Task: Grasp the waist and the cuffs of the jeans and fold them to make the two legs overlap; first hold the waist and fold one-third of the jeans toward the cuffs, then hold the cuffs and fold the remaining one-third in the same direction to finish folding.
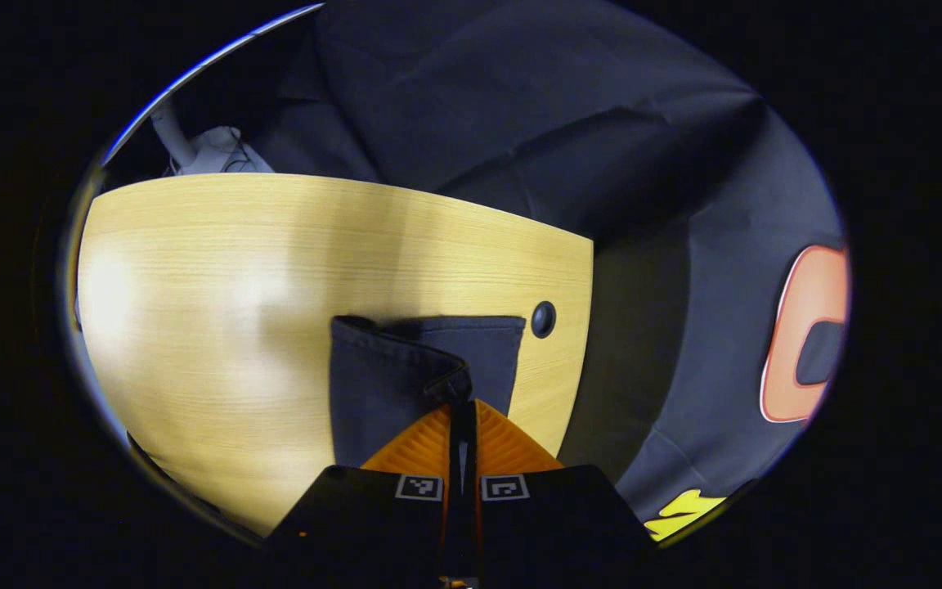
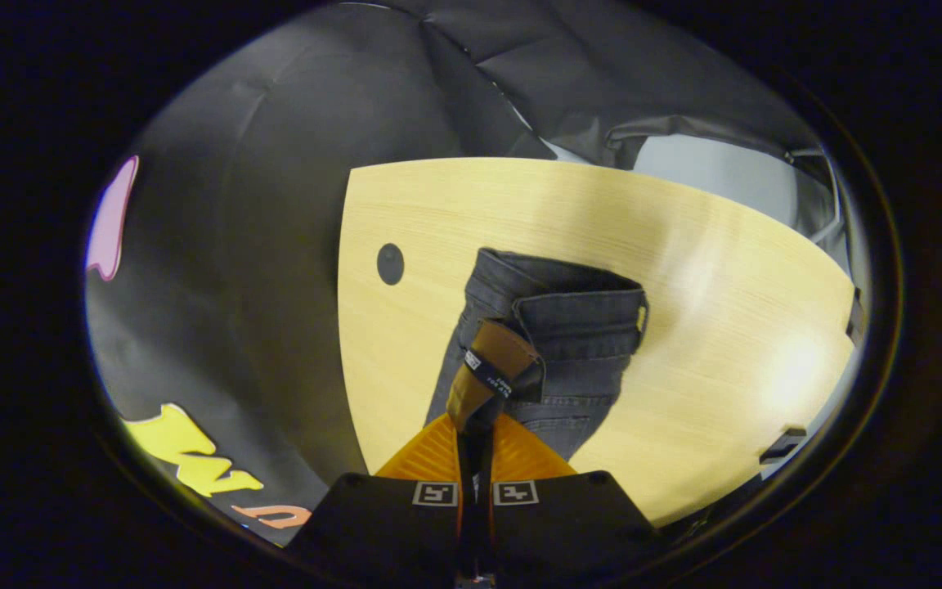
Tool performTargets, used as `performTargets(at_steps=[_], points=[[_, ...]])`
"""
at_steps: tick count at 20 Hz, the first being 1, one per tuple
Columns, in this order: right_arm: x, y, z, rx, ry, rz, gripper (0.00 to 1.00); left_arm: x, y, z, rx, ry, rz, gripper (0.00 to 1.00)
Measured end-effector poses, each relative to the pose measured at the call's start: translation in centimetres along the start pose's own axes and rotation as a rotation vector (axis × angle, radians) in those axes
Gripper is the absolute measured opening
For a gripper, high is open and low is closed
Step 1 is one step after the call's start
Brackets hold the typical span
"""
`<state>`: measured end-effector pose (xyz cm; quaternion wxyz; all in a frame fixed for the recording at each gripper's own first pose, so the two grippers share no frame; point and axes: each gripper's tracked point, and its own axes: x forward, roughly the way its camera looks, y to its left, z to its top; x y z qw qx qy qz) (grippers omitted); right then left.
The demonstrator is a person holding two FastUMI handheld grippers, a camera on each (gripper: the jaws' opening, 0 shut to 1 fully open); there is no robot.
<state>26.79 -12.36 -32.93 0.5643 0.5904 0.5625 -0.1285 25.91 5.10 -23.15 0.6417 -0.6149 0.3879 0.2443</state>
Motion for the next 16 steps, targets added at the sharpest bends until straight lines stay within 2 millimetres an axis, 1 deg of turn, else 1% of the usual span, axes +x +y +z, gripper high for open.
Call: performTargets(at_steps=[2,3,5,7,9,11,15,16], points=[[0.9,0.9,1.4,0.019,0.011,0.005,0.01,1.7,-2.5,0.3,0.031,-0.006,-0.012,0.04],[1.7,1.8,1.9,0.028,0.022,0.015,0.01,2.3,-3.1,0.6,0.054,-0.013,-0.009,0.03],[3.5,2.5,2.3,0.033,0.062,0.037,0.01,4.4,-4.0,0.6,0.097,-0.004,0.001,0.04],[5.3,2.6,2.7,0.060,0.081,0.043,0.01,6.3,-4.1,0.0,0.120,0.022,0.016,0.04],[6.4,2.9,3.1,0.097,0.088,0.066,0.01,7.8,-4.3,0.3,0.132,0.014,0.017,0.03],[6.4,2.7,3.2,0.093,0.097,0.082,0.01,9.1,-4.2,0.5,0.145,0.014,0.016,0.03],[6.8,2.7,3.3,0.077,0.105,0.094,0.00,11.3,-3.3,0.5,0.146,0.033,0.035,0.03],[6.7,2.6,3.2,0.079,0.101,0.096,0.10,11.8,-2.5,0.6,0.150,0.041,0.073,0.04]])
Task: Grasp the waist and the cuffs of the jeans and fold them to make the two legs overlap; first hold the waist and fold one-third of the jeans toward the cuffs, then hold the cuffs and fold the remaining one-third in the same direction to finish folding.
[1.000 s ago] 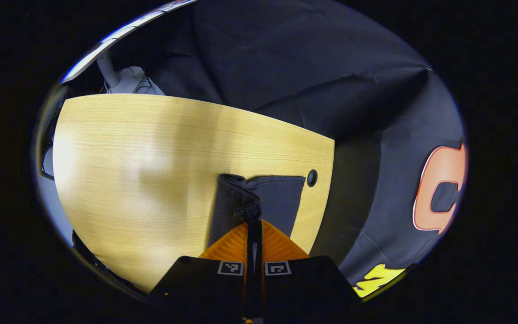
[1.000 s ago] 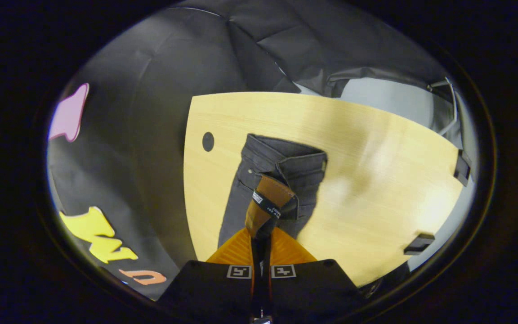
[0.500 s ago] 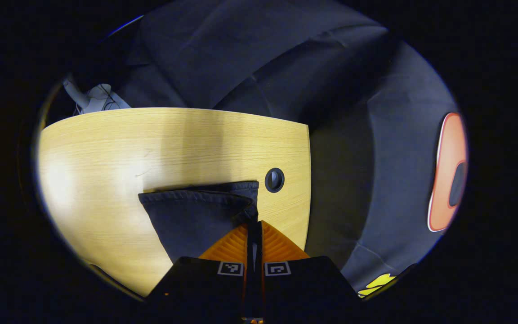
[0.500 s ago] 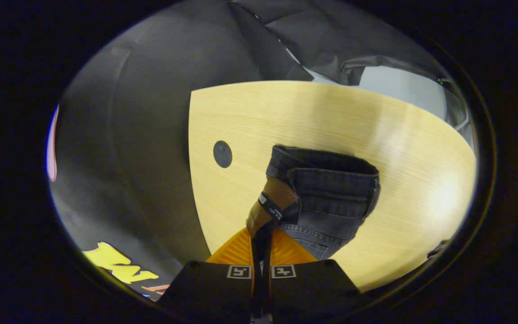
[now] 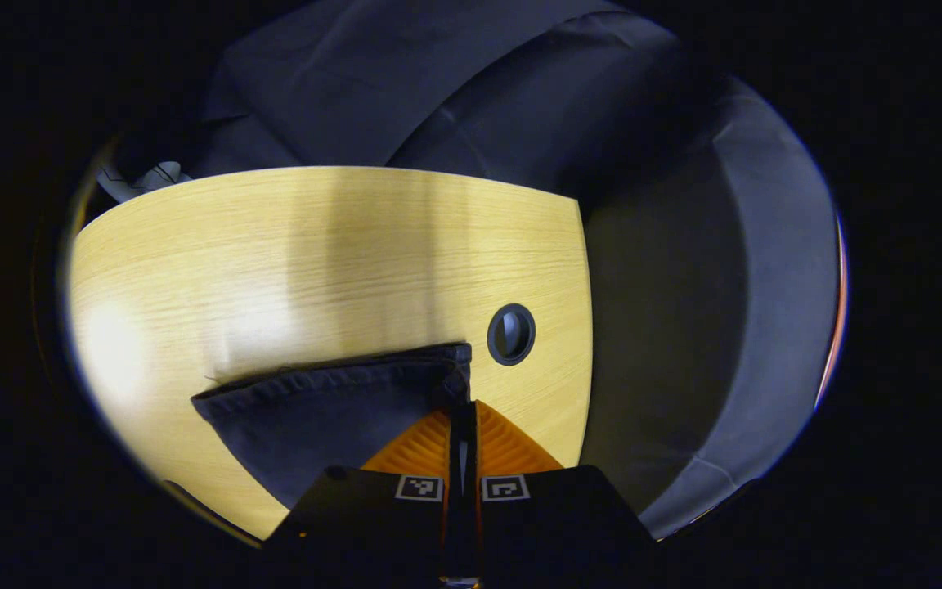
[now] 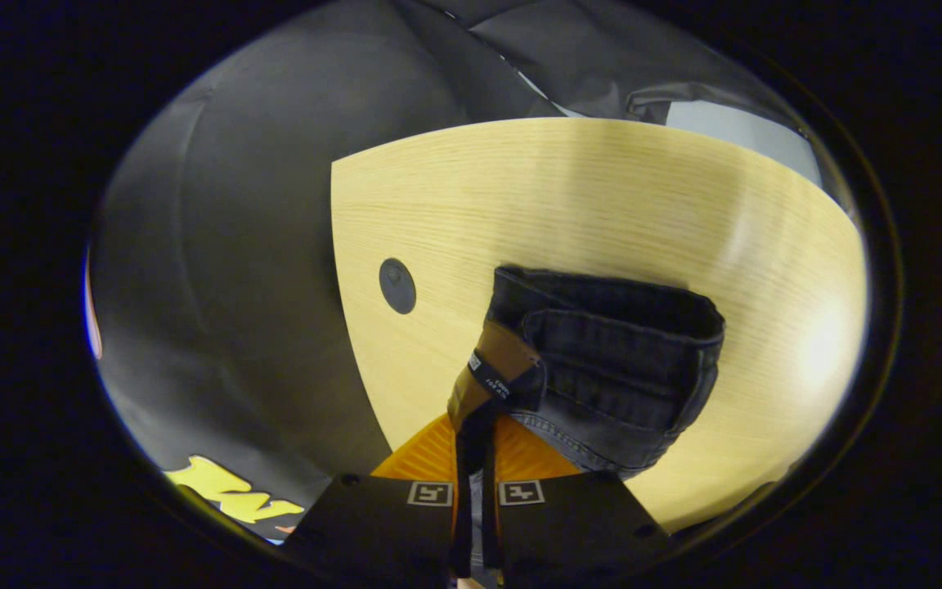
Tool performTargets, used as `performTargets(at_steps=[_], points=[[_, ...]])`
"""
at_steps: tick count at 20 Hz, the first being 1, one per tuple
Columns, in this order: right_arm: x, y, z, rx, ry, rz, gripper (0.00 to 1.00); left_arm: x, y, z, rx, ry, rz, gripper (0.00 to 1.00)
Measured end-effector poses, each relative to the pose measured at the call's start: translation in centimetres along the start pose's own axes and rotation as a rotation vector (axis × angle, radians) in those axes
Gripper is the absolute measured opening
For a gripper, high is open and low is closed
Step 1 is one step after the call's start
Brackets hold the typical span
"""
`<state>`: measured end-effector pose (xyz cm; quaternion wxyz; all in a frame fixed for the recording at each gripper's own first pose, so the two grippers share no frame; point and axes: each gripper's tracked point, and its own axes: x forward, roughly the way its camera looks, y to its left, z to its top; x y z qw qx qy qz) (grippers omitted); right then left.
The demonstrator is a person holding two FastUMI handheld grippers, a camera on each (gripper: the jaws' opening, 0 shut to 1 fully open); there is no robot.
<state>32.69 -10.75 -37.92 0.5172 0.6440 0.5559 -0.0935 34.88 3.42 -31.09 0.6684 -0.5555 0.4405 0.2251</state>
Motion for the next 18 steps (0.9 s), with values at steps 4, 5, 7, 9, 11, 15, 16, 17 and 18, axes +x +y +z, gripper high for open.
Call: performTargets(at_steps=[4,5,7,9,11,15,16,17,18], points=[[-0.5,0.6,-0.1,0.031,-0.047,0.023,0.18,-0.7,0.8,-0.6,0.039,0.024,0.054,0.27],[-0.9,0.7,-0.1,0.034,-0.069,0.024,0.19,0.4,0.7,-1.0,0.044,0.029,0.059,0.54],[-2.1,0.9,-0.2,-0.012,-0.127,0.026,0.59,-1.0,0.3,-1.4,0.045,0.035,0.048,0.73],[-3.9,0.4,-0.4,-0.120,-0.194,-0.017,0.88,-2.8,-0.6,-1.7,0.082,0.034,0.023,0.94],[-6.1,0.4,-1.0,-0.261,-0.268,-0.043,0.88,-5.9,-1.8,-2.0,0.211,0.009,-0.006,0.95],[-12.0,2.3,-4.8,-0.614,-0.432,-0.017,0.96,-14.8,-6.4,-3.5,0.576,-0.131,-0.171,0.95],[-13.7,2.7,-6.1,-0.720,-0.483,0.000,0.96,-17.3,-7.5,-4.2,0.664,-0.180,-0.215,0.95],[-15.3,3.3,-7.7,-0.825,-0.536,0.016,0.96,-20.1,-9.1,-5.5,0.748,-0.224,-0.267,0.95],[-17.1,3.7,-9.3,-0.928,-0.587,0.032,0.96,-22.3,-9.5,-7.0,0.831,-0.261,-0.309,0.95]])
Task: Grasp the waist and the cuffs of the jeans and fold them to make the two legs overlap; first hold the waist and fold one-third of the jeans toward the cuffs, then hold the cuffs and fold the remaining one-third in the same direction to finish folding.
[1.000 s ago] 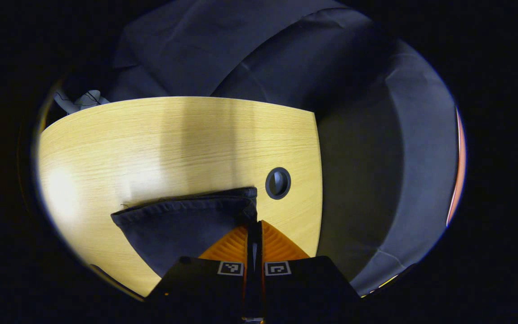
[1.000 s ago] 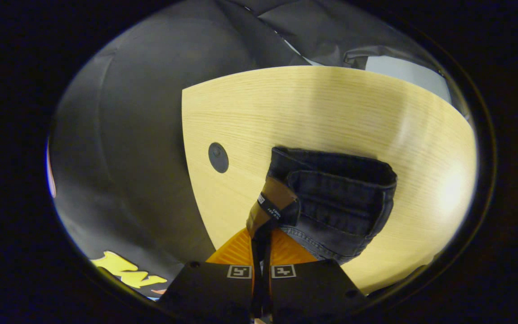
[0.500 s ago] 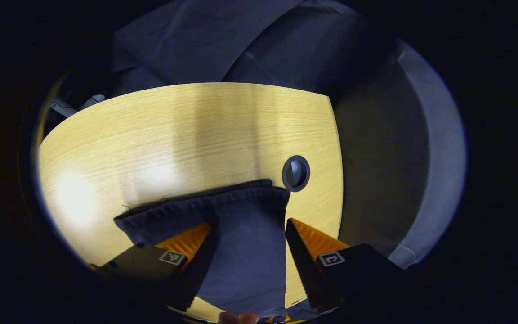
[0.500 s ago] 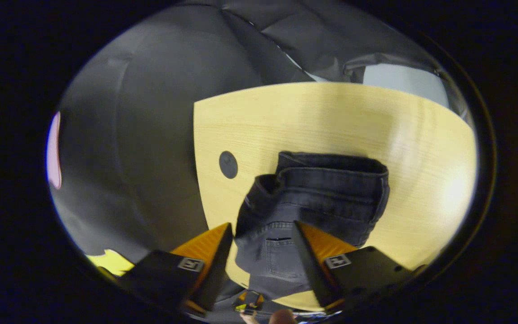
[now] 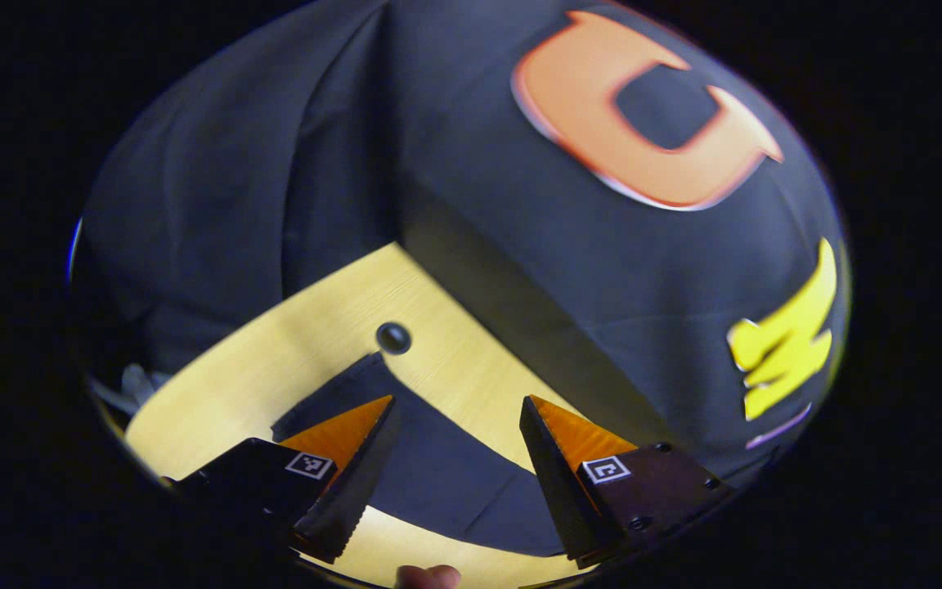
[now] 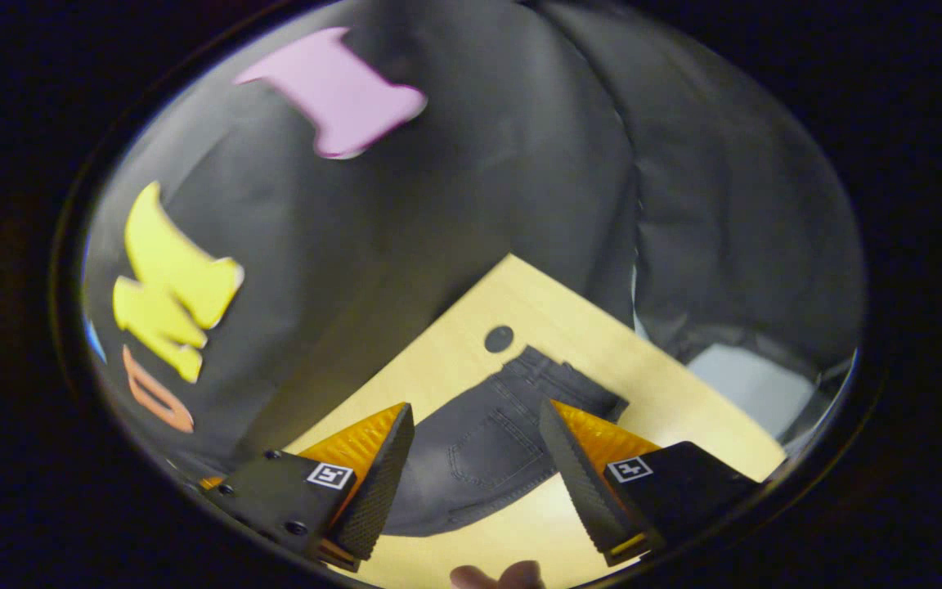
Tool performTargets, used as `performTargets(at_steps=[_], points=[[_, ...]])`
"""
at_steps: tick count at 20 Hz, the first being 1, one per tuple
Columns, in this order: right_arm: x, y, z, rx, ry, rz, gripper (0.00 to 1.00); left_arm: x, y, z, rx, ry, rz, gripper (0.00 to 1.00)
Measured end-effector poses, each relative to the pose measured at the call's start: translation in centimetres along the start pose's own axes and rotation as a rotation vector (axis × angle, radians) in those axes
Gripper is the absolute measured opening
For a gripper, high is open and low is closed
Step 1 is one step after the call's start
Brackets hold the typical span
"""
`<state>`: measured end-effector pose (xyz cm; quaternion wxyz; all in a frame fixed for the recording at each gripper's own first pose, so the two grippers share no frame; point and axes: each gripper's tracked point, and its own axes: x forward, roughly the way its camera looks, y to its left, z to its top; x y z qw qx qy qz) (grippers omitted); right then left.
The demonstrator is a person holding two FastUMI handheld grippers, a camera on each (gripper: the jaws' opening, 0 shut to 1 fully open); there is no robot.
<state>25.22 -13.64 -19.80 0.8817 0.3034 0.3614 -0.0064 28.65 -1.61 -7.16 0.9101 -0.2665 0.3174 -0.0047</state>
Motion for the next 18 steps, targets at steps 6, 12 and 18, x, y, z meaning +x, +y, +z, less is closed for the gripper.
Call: performTargets(at_steps=[6,12,18], points=[[-10.9,7.1,-2.8,-0.400,-0.276,0.055,0.96,-10.1,-6.9,-4.5,0.397,-0.228,-0.153,0.95],[-13.3,4.9,-8.8,-0.379,-0.269,0.027,0.99,-14.8,-8.7,-12.3,0.511,-0.264,-0.221,0.98],[-9.9,-1.7,-10.0,-0.183,-0.192,-0.045,0.98,-16.7,-10.4,-16.2,0.579,-0.257,-0.242,0.98]])
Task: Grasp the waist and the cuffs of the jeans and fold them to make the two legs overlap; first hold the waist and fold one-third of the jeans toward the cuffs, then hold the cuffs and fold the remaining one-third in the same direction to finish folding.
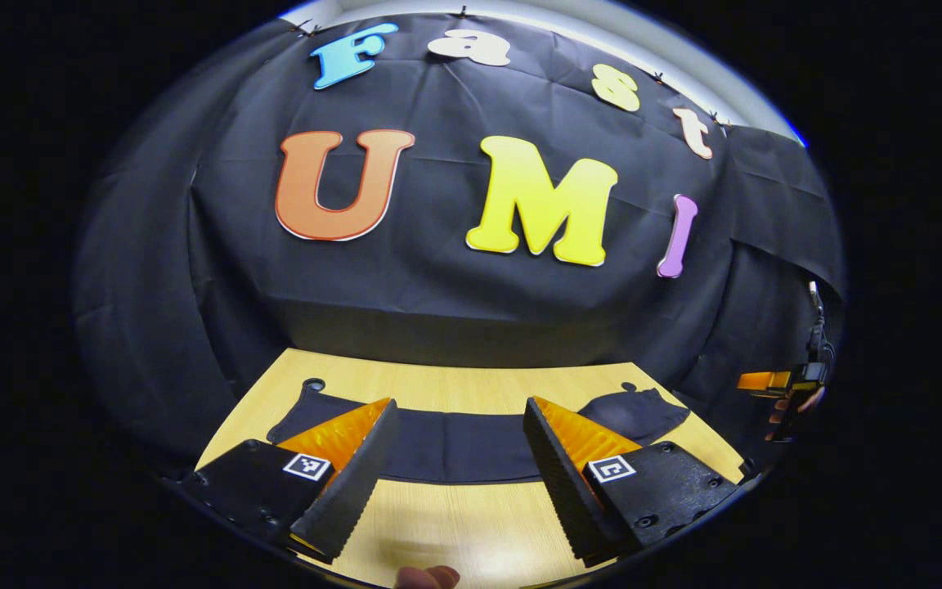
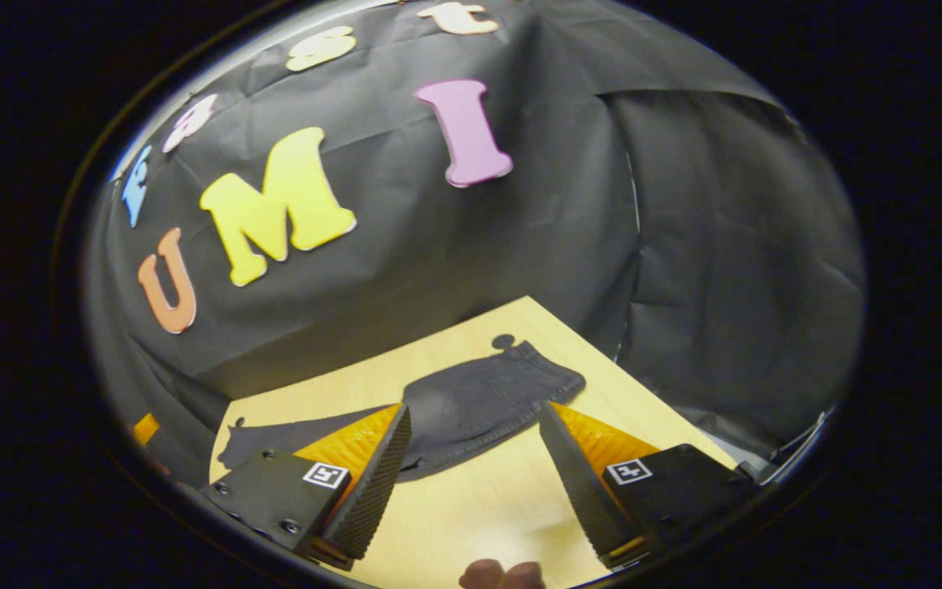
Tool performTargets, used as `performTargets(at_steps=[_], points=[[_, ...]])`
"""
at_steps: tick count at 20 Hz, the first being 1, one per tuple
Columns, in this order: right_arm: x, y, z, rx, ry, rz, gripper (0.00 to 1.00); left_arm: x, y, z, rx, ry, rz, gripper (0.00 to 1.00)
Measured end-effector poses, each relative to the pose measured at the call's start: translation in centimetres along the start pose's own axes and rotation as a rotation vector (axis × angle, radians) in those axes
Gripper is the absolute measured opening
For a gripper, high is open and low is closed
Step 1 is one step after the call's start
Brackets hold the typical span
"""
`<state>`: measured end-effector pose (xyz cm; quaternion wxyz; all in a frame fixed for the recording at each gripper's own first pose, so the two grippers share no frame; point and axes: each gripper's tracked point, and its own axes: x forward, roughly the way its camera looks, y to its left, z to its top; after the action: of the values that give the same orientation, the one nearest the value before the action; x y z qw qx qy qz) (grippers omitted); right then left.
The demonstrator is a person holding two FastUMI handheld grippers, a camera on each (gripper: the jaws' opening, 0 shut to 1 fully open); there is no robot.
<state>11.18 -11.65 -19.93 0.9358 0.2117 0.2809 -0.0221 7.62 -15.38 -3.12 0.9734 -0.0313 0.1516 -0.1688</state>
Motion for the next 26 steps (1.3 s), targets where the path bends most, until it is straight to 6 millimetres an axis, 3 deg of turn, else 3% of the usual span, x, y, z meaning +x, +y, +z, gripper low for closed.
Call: performTargets(at_steps=[4,8,10,13,16,17,22,23,24,26], points=[[6.4,-4.2,-1.0,0.080,0.052,-0.061,0.98,0.6,-2.0,-1.5,-0.045,0.053,-0.003,0.98],[15.0,-8.1,-3.1,0.240,0.134,-0.102,0.99,2.1,-3.3,-5.3,-0.169,0.170,0.026,0.98],[18.8,-10.4,-3.9,0.278,0.158,-0.155,0.99,2.7,-3.6,-6.3,-0.205,0.213,0.055,0.99],[22.9,-12.4,-4.9,0.321,0.188,-0.210,0.99,3.3,-3.1,-6.7,-0.190,0.234,0.099,0.98],[25.1,-13.0,-5.1,0.287,0.195,-0.236,0.98,3.5,-2.3,-7.1,-0.183,0.261,0.135,0.98],[25.7,-12.7,-5.0,0.280,0.196,-0.232,0.94,3.4,-2.2,-7.1,-0.182,0.262,0.148,0.98],[27.6,-12.0,-5.2,0.165,0.177,-0.256,0.99,2.5,-1.5,-7.3,-0.188,0.262,0.180,0.99],[27.9,-12.1,-5.5,0.129,0.179,-0.261,0.90,2.3,-1.3,-7.3,-0.191,0.260,0.186,0.99],[28.0,-11.6,-5.4,0.110,0.175,-0.238,0.88,2.1,-1.0,-7.4,-0.193,0.258,0.195,0.99],[28.2,-11.3,-5.4,0.114,0.184,-0.214,0.69,1.4,-0.3,-7.5,-0.202,0.255,0.212,0.99]])
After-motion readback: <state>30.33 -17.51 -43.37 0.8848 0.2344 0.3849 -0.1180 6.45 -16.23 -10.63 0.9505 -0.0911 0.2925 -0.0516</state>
